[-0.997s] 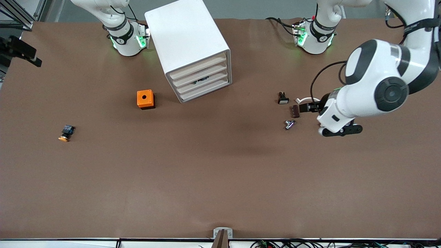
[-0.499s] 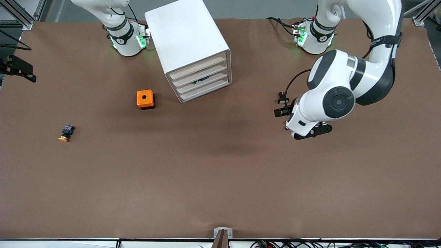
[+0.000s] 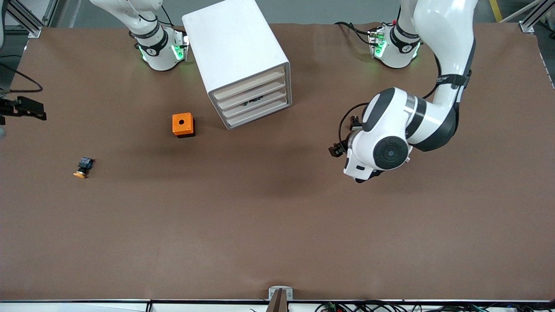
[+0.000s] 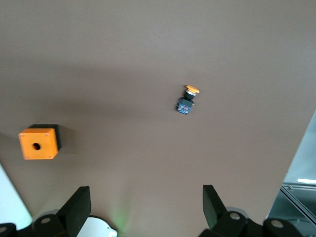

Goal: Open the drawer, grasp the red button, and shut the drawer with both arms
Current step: 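Move the left gripper toward the front of the white drawer cabinet, then grasp the drawer front with the left gripper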

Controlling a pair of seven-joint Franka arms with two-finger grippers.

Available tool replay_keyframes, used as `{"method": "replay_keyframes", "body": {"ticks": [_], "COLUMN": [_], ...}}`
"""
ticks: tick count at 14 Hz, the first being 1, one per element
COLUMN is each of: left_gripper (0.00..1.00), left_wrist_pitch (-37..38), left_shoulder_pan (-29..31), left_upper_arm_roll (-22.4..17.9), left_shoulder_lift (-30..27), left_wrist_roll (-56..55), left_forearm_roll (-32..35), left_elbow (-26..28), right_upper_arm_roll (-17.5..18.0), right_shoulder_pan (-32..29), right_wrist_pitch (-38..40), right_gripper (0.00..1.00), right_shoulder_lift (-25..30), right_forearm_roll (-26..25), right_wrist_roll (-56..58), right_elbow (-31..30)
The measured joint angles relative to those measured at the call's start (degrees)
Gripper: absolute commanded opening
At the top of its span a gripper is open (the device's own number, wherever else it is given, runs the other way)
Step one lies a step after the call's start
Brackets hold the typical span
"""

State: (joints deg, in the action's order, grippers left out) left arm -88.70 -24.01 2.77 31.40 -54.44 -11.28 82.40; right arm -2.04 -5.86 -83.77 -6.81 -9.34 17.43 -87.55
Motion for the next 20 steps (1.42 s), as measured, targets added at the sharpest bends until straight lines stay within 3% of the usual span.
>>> {"method": "replay_keyframes", "body": {"ticks": [4, 7, 10, 13, 17, 20], "left_gripper": [1.0, 1.0, 1.0, 1.0, 1.0, 1.0], "left_wrist_pitch": [0.91, 6.91, 9.69, 9.78, 9.95, 10.07], "left_shoulder_pan": [-0.51, -0.54, -0.56, -0.57, -0.95, -1.45], "left_upper_arm_roll": [-0.01, -0.02, -0.02, -0.03, 0.0, 0.0], "left_shoulder_lift": [1.49, 2.31, 3.5, 6.03, 9.53, 12.25], "left_wrist_roll": [-11.98, -18.14, -24.3, -32.82, -44.98, -53.46], "left_forearm_roll": [-0.2, -3.92, -9.62, -16.3, -26.43, -32.32], "left_elbow": [-0.58, -0.93, -1.32, -2.66, -5.49, -5.72], "right_upper_arm_roll": [-0.09, 0.12, 0.72, 1.05, 1.54, 1.46], "right_shoulder_pan": [-1.93, -1.96, -1.64, -0.13, 7.16, 8.2], "right_wrist_pitch": [-0.49, 0.09, 1.84, 2.68, 2.13, 1.98], "right_gripper": [1.0, 1.0, 1.0, 1.0, 1.0, 1.0], "right_shoulder_lift": [-1.35, -1.34, -1.31, -1.31, -1.31, -1.32], "right_forearm_roll": [-0.25, 2.55, 9.71, 12.92, 13.52, 13.52], "right_wrist_roll": [-0.55, -11.65, -26.5, -38.42, -54.69, -56.42], "right_elbow": [0.27, 0.57, 0.68, 0.68, 0.69, 0.63]}}
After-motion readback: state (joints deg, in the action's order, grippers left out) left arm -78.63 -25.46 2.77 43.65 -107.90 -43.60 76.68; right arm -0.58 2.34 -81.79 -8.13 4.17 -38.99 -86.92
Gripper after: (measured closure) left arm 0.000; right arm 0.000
